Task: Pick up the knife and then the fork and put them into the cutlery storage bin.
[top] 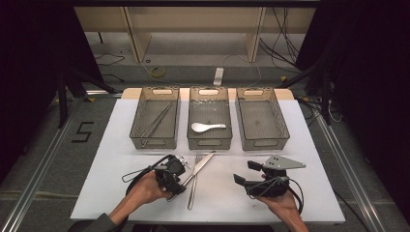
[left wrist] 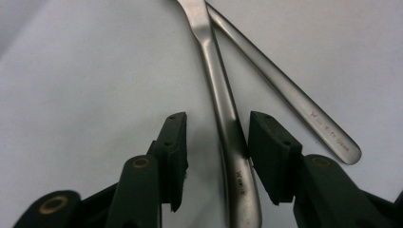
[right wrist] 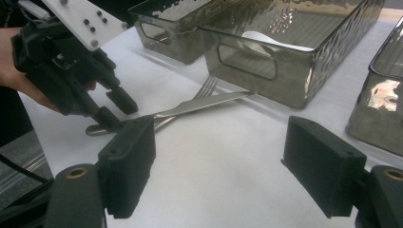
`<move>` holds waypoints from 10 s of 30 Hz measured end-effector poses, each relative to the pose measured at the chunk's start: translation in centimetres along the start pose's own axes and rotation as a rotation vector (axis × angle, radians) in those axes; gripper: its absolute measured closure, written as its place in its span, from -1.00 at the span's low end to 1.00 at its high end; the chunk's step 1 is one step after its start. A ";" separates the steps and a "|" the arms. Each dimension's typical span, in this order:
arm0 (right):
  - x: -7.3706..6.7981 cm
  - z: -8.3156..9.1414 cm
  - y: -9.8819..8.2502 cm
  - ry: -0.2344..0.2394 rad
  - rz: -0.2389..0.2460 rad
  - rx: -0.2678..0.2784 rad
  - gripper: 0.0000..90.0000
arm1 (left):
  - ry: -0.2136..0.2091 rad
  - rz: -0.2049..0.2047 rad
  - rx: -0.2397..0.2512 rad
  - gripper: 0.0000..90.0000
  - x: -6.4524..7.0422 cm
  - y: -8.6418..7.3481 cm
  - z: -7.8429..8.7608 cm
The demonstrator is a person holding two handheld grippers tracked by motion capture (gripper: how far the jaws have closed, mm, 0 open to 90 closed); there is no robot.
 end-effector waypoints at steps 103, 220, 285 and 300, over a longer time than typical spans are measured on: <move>-8.3 -9.0 -1.5 0.010 0.812 -0.304 0.06 | -0.220 -0.146 -0.018 0.74 3.5 2.7 2.9; 17.5 -10.6 12.8 -0.450 -0.091 -0.295 0.85 | -0.055 0.121 0.653 -0.63 -1.5 -2.7 7.5; 1.4 0.6 1.2 -0.057 0.002 0.013 -0.41 | -0.171 0.022 0.513 0.01 1.7 -0.6 4.5; 0.4 0.3 0.1 -0.037 0.017 -0.030 -0.40 | -0.175 -0.108 0.278 0.95 3.9 0.0 0.5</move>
Point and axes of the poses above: each handheld gripper's, and its own axes: z roughly backward along the jaws, y roughly out of its top, x roughly to its right, the point moved 2 cm from there along -z, roughly forward along the jaws, and after that the axes turned 1 degree about x, right-handed, at the moved point
